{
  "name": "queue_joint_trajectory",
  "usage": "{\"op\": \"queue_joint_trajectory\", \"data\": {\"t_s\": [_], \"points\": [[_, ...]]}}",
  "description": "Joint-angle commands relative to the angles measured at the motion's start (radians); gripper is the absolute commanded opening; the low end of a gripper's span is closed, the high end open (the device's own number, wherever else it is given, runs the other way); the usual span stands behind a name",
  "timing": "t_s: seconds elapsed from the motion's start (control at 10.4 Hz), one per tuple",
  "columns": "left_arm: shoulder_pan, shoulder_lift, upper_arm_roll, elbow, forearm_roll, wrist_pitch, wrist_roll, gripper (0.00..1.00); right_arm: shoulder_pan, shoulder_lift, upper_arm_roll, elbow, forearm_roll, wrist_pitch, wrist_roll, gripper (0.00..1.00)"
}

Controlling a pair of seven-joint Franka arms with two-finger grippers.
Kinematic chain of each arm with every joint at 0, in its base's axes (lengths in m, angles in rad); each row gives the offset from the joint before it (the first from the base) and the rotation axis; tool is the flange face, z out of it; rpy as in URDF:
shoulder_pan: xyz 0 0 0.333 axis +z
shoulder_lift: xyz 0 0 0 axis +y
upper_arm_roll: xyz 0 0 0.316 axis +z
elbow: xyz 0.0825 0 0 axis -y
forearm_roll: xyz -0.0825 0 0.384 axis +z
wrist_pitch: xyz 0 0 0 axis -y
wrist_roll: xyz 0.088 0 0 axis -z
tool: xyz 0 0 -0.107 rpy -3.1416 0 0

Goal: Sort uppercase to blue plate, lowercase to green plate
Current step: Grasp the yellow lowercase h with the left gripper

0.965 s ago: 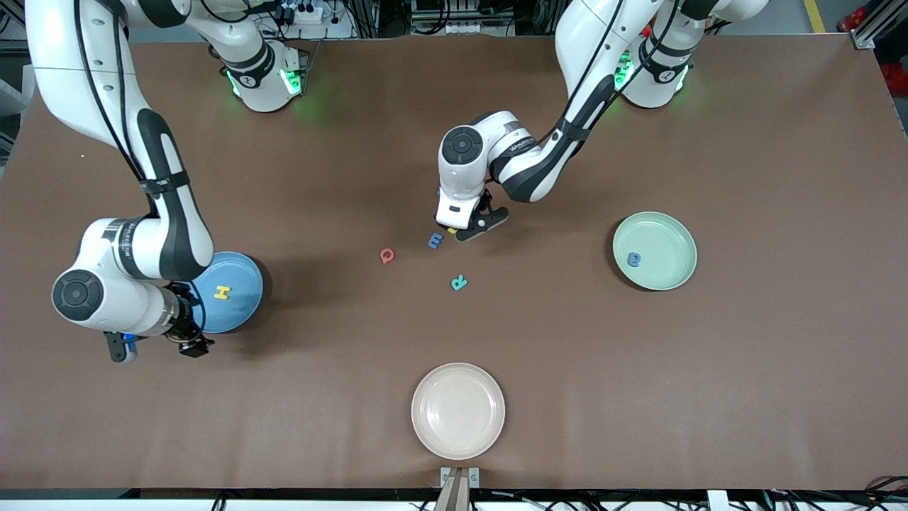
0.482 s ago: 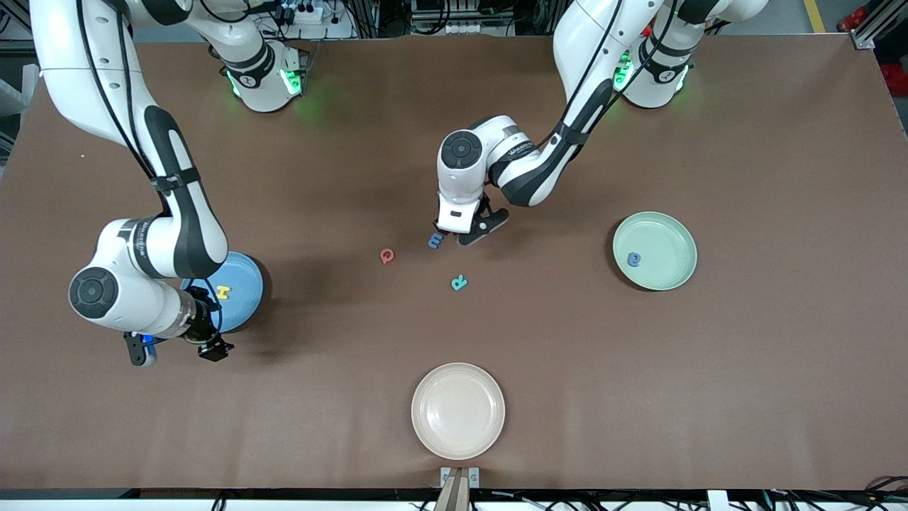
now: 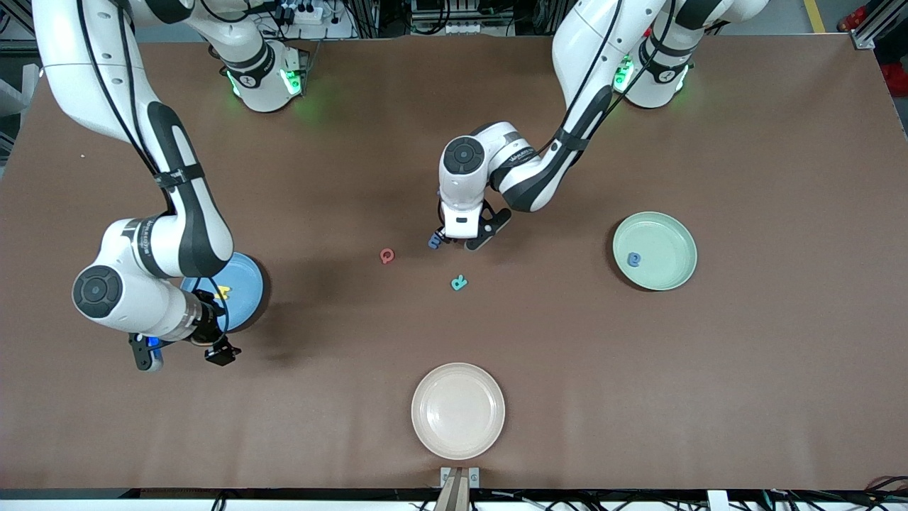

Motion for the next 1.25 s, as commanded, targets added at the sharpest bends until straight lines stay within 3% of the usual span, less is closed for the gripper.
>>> {"op": "queue_joint_trajectory", "data": {"t_s": [0.0,0.58,0.68,0.87,0.96,1.16], "points": [[-0.016,0.017,0.009,0.02,0.023,0.012,-0.075,0.5,-0.002,-0.006,0.007,0.005,0.014,-0.004,-0.01,1.0],[-0.03,0.031,0.009,0.018,0.024,0.01,-0.178,0.5,0.005,0.008,0.007,0.028,0.042,-0.003,0.001,1.0],[-0.031,0.031,0.009,0.018,0.024,0.012,-0.176,0.46,0.005,0.009,0.007,0.028,0.044,-0.003,0.001,1.0],[-0.031,0.031,0.009,0.018,0.026,0.01,-0.172,0.08,0.007,0.016,0.007,0.036,0.05,-0.003,0.004,1.0],[-0.031,0.031,0.009,0.018,0.03,0.01,-0.166,0.01,0.011,0.016,0.007,0.038,0.048,-0.003,0.013,1.0],[-0.031,0.027,0.009,0.018,0.035,0.01,-0.138,0.01,0.013,0.019,0.007,0.044,0.048,-0.003,0.016,1.0]]}}
